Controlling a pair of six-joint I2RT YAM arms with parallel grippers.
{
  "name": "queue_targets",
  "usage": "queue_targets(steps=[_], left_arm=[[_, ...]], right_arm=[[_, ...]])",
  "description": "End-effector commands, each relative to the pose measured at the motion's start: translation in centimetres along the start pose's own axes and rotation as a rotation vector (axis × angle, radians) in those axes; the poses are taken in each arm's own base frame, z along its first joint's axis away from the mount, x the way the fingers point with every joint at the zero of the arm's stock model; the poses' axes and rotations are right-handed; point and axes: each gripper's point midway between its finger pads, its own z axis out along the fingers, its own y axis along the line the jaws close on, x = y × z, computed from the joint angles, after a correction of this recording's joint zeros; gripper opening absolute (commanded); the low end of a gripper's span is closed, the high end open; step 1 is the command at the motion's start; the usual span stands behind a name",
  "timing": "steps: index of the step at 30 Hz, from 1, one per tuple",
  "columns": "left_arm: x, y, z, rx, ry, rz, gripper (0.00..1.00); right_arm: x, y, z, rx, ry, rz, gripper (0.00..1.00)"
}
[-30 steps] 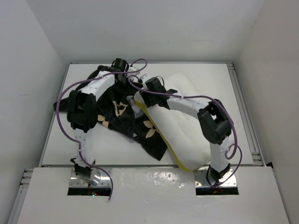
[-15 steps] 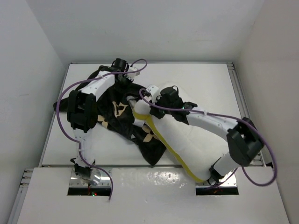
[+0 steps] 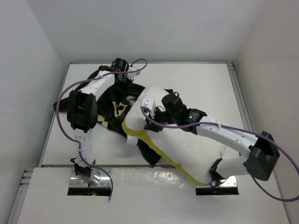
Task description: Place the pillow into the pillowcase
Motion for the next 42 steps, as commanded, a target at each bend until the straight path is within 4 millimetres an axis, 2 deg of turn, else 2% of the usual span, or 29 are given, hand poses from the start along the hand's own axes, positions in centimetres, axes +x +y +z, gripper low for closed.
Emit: queue_targets(steps=[1, 2, 4, 5, 7, 10, 11, 12, 13, 14, 15, 16, 17, 18, 20, 21, 22, 24, 26, 27, 28, 30, 31, 32, 35, 39, 41, 42], left_arm=[[-3.2, 1.1, -3.5, -0.044, -0.110, 0.025, 0.00], [-3.3, 1.1, -3.6, -0.042, -0.113, 0.029, 0.00], [-3.2, 0.9, -3.6, -0.032, -0.111, 0.030, 0.00], [-3.2, 0.9, -3.7, -0.031, -0.113, 0.031, 0.00], [-3.2, 0.9, -3.8, -0.033, -0.117, 0.031, 0.00], [-3.2, 0.8, -3.5, -0.032, -0.112, 0.032, 0.00], [-3.2, 0.8, -3.5, -0.030, -0.112, 0.032, 0.00], [-3.1, 0.8, -3.4, -0.027, -0.111, 0.030, 0.00], [-3.1, 0.8, -3.2, -0.024, -0.109, 0.030, 0.00], [-3.2, 0.7, -3.2, -0.021, -0.110, 0.033, 0.00], [-3.0, 0.7, -3.0, -0.020, -0.103, 0.030, 0.00], [-3.2, 0.7, -3.0, -0.022, -0.105, 0.030, 0.00], [-3.2, 0.7, -3.0, -0.022, -0.105, 0.030, 0.00], [-3.3, 0.8, -3.1, -0.024, -0.105, 0.032, 0.00], [-3.3, 0.9, -3.2, -0.029, -0.105, 0.031, 0.00], [-3.4, 0.9, -3.3, -0.033, -0.108, 0.032, 0.00], [-3.5, 1.0, -3.5, -0.035, -0.111, 0.031, 0.00], [-3.5, 1.0, -3.7, -0.042, -0.110, 0.034, 0.00], [-3.3, 0.9, -3.6, -0.036, -0.107, 0.031, 0.00], [-3.1, 0.8, -3.3, -0.029, -0.100, 0.033, 0.00], [-3.0, 0.6, -3.2, -0.021, -0.095, 0.032, 0.00], [-3.0, 0.2, -2.8, -0.006, -0.091, 0.030, 0.16], [-3.1, -0.1, -2.5, 0.004, -0.088, 0.032, 0.27], [-3.1, -0.3, -2.4, 0.009, -0.085, 0.031, 0.47], [-3.4, -1.3, -1.3, 0.036, -0.078, 0.048, 0.58], [-3.1, -1.4, 1.0, 0.044, -0.050, 0.042, 0.56], [-3.0, -0.7, 1.8, 0.003, -0.039, 0.042, 0.52], [-2.6, -0.3, 2.6, -0.012, -0.019, 0.039, 0.52]], right_arm=[[3.0, 4.1, -0.2, -0.199, 0.153, 0.053, 0.32], [2.2, 4.4, -0.1, -0.210, 0.154, 0.052, 0.40], [2.7, 4.6, -0.4, -0.226, 0.201, 0.068, 0.56], [2.0, 4.3, -0.4, -0.222, 0.195, 0.058, 0.68], [1.2, 3.2, -0.8, -0.175, 0.186, 0.065, 0.81], [-0.4, -0.6, -1.5, -0.067, 0.105, 0.116, 0.86], [-0.7, -3.1, -2.2, 0.005, 0.071, 0.150, 0.89], [-1.0, -4.4, -2.4, 0.045, 0.048, 0.197, 0.89], [-1.8, -7.5, -3.1, 0.131, -0.004, 0.211, 0.87], [-2.1, -8.9, -3.3, 0.165, -0.031, 0.260, 0.83], [-1.9, -10.6, -3.0, 0.196, -0.040, 0.332, 0.66], [-2.7, -13.6, -3.7, 0.275, -0.084, 0.359, 0.59], [-2.9, -15.0, -3.7, 0.307, -0.098, 0.409, 0.53], [-2.9, -17.0, -2.9, 0.330, -0.100, 0.436, 0.52], [-2.2, -20.0, -2.6, 0.408, -0.093, 0.483, 0.59], [-0.5, -21.3, -1.2, 0.420, -0.061, 0.523, 0.66], [-1.5, -22.6, -1.2, 0.432, -0.084, 0.512, 0.70], [-0.7, -24.4, 0.7, 0.426, -0.077, 0.526, 0.83], [-0.5, -24.8, 2.0, 0.367, -0.085, 0.546, 0.88], [0.3, -25.6, 3.1, 0.351, -0.081, 0.564, 0.90], [0.7, -25.6, 3.9, 0.325, -0.077, 0.577, 0.90], [1.4, -25.6, 5.0, 0.284, -0.075, 0.584, 0.90], [2.8, -25.6, 5.9, 0.272, -0.051, 0.607, 0.90], [3.4, -25.4, 6.3, 0.261, -0.042, 0.609, 0.90], [5.5, -24.4, 7.2, 0.223, -0.012, 0.637, 0.89], [6.6, -22.4, 7.6, 0.161, -0.020, 0.679, 0.84], [5.7, -21.6, 7.3, 0.129, -0.057, 0.673, 0.80], [6.1, -20.9, 7.4, 0.117, -0.061, 0.672, 0.78]])
